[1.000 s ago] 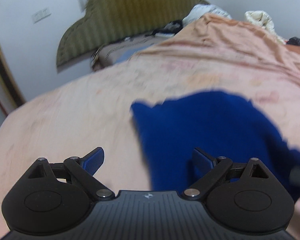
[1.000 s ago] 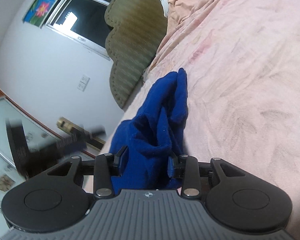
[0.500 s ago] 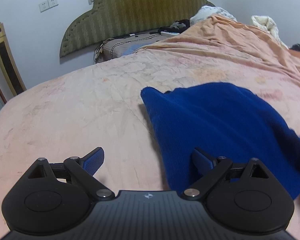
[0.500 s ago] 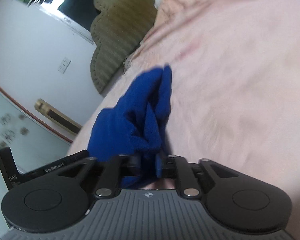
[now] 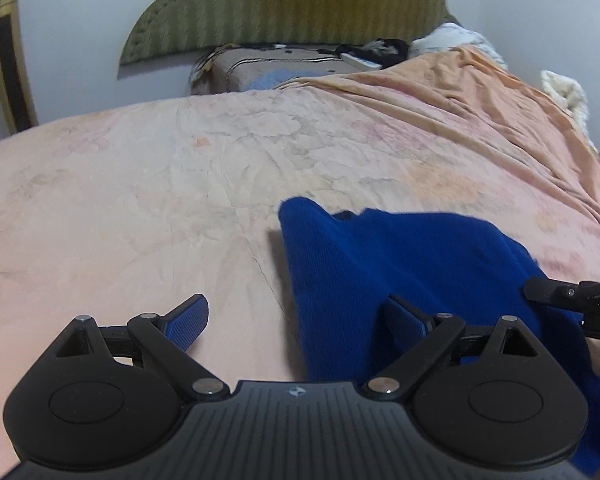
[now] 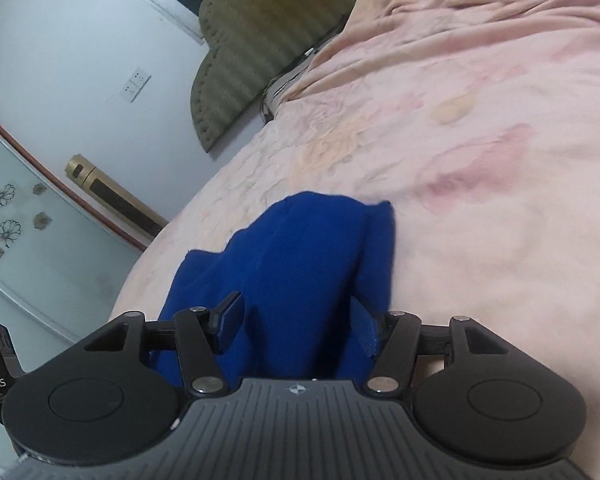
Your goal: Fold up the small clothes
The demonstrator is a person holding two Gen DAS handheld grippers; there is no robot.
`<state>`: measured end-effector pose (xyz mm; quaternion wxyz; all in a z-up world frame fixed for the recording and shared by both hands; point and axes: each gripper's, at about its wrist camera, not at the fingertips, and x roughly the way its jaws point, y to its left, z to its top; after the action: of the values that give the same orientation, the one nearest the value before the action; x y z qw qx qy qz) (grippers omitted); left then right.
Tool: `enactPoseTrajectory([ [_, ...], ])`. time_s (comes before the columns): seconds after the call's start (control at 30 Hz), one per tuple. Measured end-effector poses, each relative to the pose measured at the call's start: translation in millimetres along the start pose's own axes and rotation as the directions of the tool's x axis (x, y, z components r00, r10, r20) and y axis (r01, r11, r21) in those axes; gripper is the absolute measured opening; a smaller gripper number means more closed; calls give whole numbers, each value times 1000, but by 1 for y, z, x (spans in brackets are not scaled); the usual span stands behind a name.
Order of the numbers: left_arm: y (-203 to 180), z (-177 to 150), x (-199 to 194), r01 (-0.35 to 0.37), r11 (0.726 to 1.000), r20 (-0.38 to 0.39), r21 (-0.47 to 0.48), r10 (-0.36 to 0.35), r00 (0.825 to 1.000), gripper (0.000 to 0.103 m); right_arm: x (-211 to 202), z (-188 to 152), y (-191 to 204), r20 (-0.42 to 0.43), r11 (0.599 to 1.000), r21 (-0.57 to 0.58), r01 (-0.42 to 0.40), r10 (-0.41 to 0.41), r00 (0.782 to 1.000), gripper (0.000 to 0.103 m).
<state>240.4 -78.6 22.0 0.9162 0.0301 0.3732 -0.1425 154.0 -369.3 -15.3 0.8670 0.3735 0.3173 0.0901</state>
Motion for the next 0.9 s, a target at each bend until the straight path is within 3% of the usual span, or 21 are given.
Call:
enactPoseTrajectory([
  [0.07,0,3,11,-34,999,10,-14,34,999,96,11,8,-3,9,1000,1,-8,8,1000,46],
  [0.17,-6,0,23,-127,991,40,28,126,991,96,17,13,0,49,998,-47,31,-29,998,10],
  [0.2,-9,-2,25,-161,986,53,49,158,986,96,17,14,3,71,995,-82,61,-56,996,7],
  [0.43,-29,-10,12,-246,958,123,148,229,966,96,21,9,2,143,984,-145,102,-81,986,10],
  [0.57,-28,-11,4,-228,964,114,139,214,970,96,15,10,-10,162,993,-71,94,-81,983,22],
  [0.7,-30,-16,-3,-229,961,118,153,212,970,96,-7,2,-3,212,987,-87,135,-114,971,42],
  [0.9,-28,-25,-18,-202,969,111,144,187,976,96,-47,-21,1,231,983,-79,165,-143,962,55],
])
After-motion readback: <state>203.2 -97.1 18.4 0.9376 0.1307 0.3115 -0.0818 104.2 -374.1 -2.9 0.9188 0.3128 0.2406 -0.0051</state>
